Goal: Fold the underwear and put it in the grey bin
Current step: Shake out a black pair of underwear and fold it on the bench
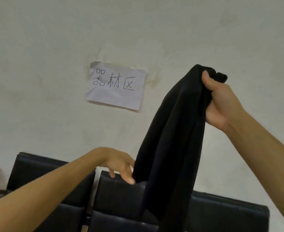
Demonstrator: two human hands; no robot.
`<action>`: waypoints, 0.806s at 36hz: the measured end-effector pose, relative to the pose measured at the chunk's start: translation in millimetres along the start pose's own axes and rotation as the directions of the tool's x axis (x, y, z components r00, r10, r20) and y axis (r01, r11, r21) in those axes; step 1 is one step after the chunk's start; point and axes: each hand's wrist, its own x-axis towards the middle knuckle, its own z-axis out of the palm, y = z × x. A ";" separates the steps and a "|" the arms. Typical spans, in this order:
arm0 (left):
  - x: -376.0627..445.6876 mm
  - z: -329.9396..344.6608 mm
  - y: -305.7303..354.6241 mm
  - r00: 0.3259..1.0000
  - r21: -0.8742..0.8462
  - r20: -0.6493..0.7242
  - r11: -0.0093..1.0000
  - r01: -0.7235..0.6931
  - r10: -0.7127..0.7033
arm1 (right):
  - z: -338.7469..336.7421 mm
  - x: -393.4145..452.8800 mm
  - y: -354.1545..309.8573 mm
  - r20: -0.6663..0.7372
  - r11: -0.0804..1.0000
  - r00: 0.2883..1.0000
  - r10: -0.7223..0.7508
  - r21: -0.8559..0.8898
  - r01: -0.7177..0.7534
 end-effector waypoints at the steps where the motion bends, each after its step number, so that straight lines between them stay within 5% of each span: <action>1: 4.2 4.2 6.3 0.999 -0.031 0.019 0.998 -0.045 0.046 | -1.0 2.0 -0.1 -0.010 1.000 1.000 -0.005 -0.006 0.005; 4: 19.7 13.6 21.5 0.982 -0.218 -0.025 0.957 -0.189 0.188 | -6.4 7.4 -0.7 -0.042 1.000 0.999 -0.022 -0.006 0.022; 7: 35.1 19.4 27.3 0.942 -0.440 -0.213 0.835 -0.330 0.260 | -13.1 10.1 -0.8 -0.056 1.000 0.998 -0.021 -0.012 0.020; 11: 47.4 15.6 27.2 0.913 -0.778 -0.368 0.479 -0.407 0.178 | -26.8 11.0 -2.2 -0.092 0.999 0.995 -0.030 -0.045 0.026; 14: 47.9 2.7 20.9 0.882 -0.859 -0.469 0.209 -0.468 0.044 | -40.3 8.3 -6.9 -0.135 0.996 0.989 -0.059 -0.076 0.049; 20: 42.2 -27.0 1.4 0.748 -0.785 -0.615 0.286 -0.549 -0.250 | -69.7 9.5 -11.1 -0.155 0.989 0.982 -0.103 -0.125 0.084; 26: 24.7 -48.6 -12.8 0.837 -0.839 -0.529 0.233 -0.491 -0.140 | -84.3 9.8 -9.0 -0.118 0.998 0.991 -0.061 -0.031 0.058; 29: 14.5 -57.4 -14.7 0.834 -0.841 -0.516 0.297 -0.452 -0.193 | -90.2 8.8 -5.9 -0.162 0.994 0.987 -0.019 -0.112 0.001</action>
